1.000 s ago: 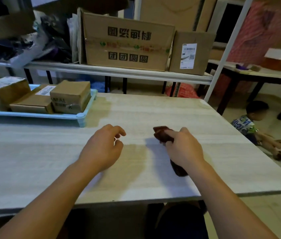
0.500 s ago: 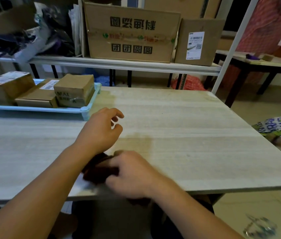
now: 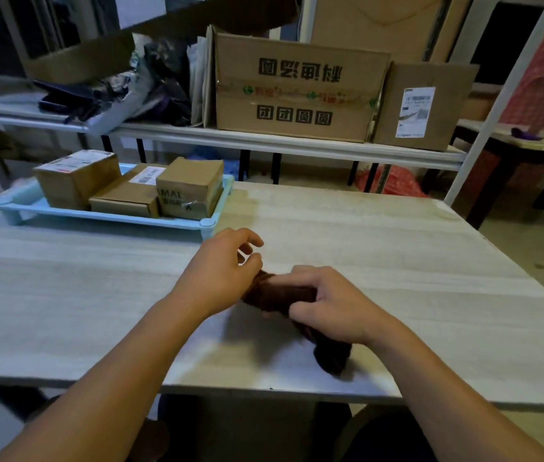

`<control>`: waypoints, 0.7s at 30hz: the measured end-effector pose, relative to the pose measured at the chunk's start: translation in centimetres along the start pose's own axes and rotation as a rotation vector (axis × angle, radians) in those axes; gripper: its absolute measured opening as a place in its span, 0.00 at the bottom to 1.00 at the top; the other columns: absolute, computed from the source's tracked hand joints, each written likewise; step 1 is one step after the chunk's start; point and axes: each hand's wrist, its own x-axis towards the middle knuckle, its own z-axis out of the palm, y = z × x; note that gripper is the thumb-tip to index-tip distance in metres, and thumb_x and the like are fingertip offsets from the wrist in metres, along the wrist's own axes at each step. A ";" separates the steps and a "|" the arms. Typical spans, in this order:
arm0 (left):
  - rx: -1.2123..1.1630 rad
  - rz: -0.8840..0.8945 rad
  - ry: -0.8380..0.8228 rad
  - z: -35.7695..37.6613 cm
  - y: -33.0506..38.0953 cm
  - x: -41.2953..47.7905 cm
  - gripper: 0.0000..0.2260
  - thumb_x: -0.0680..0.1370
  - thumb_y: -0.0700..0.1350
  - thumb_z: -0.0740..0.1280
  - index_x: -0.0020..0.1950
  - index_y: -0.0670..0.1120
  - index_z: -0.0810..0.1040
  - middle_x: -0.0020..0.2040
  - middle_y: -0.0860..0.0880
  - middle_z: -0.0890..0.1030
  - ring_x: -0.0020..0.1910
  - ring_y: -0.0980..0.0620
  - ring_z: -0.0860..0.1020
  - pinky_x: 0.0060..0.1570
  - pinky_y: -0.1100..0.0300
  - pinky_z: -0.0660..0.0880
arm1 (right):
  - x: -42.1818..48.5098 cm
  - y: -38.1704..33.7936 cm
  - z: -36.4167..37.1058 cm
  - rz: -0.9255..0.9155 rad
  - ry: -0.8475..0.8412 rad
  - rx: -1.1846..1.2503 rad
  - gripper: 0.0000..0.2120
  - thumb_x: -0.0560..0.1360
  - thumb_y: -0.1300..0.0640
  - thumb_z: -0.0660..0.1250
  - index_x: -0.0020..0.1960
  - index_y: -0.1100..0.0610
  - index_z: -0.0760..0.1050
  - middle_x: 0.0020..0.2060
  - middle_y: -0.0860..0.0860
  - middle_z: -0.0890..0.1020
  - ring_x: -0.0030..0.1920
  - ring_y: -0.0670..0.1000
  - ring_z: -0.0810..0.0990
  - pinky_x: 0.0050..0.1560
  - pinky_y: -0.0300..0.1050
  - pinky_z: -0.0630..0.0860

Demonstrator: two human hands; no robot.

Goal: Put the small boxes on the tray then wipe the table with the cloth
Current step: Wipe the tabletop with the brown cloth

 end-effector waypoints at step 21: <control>-0.894 -0.235 -0.212 5.2 0.0 4.7 0.10 0.78 0.38 0.71 0.58 0.46 0.82 0.54 0.41 0.86 0.53 0.44 0.85 0.44 0.52 0.82 | 3.2 4.3 -4.4 0.219 0.249 0.463 0.20 0.74 0.61 0.78 0.64 0.51 0.81 0.55 0.51 0.90 0.58 0.54 0.88 0.54 0.45 0.84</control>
